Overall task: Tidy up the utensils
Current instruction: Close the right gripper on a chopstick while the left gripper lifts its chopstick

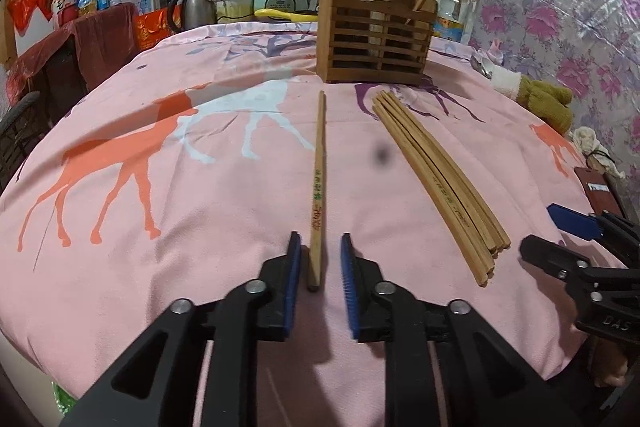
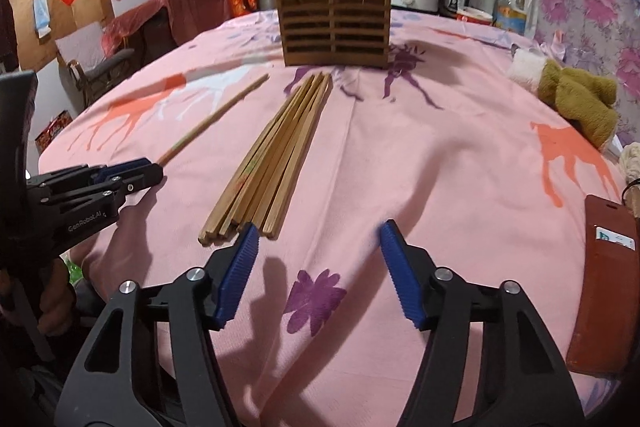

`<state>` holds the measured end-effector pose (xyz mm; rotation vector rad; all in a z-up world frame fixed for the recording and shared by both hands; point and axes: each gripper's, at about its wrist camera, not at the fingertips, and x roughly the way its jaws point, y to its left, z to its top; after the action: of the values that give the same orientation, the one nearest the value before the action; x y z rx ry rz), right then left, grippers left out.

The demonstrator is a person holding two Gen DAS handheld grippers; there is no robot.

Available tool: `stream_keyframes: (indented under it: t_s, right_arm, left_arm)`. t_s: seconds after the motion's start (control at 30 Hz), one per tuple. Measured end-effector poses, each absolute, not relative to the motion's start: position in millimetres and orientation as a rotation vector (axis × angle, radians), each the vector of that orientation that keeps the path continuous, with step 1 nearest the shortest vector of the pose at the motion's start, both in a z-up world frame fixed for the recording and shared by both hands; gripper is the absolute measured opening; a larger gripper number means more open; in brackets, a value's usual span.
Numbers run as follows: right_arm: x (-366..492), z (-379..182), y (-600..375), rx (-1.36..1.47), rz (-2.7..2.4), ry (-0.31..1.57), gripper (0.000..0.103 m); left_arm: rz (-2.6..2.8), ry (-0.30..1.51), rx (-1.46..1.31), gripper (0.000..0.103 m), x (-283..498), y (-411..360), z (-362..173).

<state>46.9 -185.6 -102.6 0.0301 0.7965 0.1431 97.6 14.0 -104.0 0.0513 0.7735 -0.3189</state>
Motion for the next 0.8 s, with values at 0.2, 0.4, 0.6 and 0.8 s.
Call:
stream_keyframes:
  t_s: [0.2,0.4,0.6,0.8]
  right_arm:
    - [49.4,-106.6,-172.4,-0.063,0.120,0.783,0.048]
    - [58.9,-104.5,-201.0,0.038,0.070,0.793,0.041]
    - [52.2,-100.6,-192.1,0.020,0.120,0.761,0.041]
    - [56.3,-99.2,-185.9,0.014,0.124,0.750,0.039]
  left_arm:
    - [-0.319,0.761,0.085,0.043,93.8,7.6,-105.1]
    - [-0.290,0.767,0.060,0.050,97.6,14.4,-104.9]
    - [-0.280,0.767,0.057,0.050,98.2,16.8,-104.4]
    - [-0.282,0.767,0.052,0.050,98.1,16.9,-104.4]
